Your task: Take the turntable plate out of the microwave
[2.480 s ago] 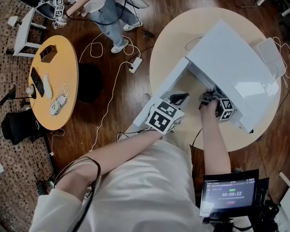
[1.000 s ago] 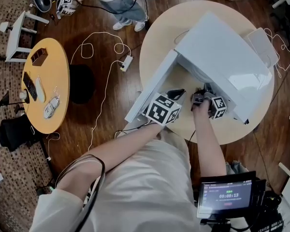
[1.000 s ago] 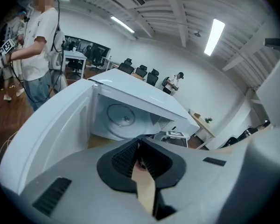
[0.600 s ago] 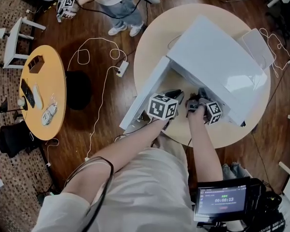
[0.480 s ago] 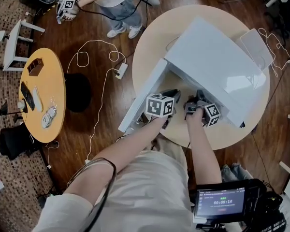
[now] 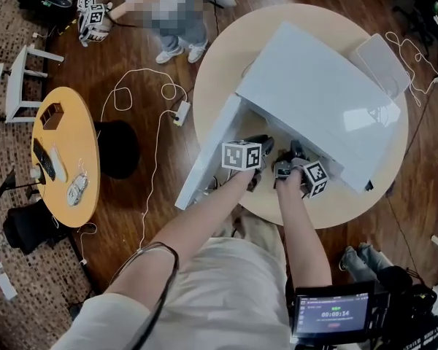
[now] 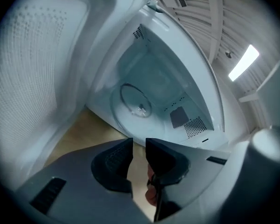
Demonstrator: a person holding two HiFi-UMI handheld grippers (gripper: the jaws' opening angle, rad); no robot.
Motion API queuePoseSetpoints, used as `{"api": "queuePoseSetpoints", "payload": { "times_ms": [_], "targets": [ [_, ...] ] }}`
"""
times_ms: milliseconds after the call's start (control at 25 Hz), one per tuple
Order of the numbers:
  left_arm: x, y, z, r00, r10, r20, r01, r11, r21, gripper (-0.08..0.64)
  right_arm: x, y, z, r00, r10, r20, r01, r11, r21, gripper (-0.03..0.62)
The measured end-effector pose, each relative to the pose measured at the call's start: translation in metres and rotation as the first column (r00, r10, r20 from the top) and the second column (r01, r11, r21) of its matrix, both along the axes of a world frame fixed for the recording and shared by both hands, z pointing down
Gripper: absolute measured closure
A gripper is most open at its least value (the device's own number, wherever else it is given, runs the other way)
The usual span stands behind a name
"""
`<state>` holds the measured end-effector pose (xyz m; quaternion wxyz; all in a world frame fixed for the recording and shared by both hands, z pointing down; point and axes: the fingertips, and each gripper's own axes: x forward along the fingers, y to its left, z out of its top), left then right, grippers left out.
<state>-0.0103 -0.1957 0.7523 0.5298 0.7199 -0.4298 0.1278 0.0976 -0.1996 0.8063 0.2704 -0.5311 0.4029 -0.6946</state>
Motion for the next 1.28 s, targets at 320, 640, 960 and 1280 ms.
{"api": "queuePoseSetpoints", "payload": {
  "times_ms": [320, 640, 960, 1280],
  "targets": [
    [0.007, -0.004, 0.029, 0.999, -0.033, -0.027, 0.031, 0.996, -0.086, 0.489, 0.008, 0.018, 0.011, 1.000, -0.010, 0.003, 0.010, 1.000, 0.013, 0.568],
    [0.009, -0.009, 0.047, 0.994, -0.092, -0.064, 0.084, 0.990, -0.117, 0.451, 0.007, 0.018, 0.010, 1.000, -0.015, 0.016, 0.014, 0.999, 0.035, 0.568],
    [0.017, -0.017, 0.062, 0.961, -0.221, -0.169, 0.197, 0.970, -0.145, 0.451, 0.010, 0.023, 0.007, 0.999, -0.032, 0.022, 0.031, 0.999, 0.043, 0.568],
    [0.016, -0.028, 0.062, 0.903, -0.323, -0.282, 0.288, 0.944, -0.158, 0.453, 0.006, 0.028, 0.004, 0.998, -0.049, 0.046, 0.046, 0.997, 0.064, 0.568]
  ]
}}
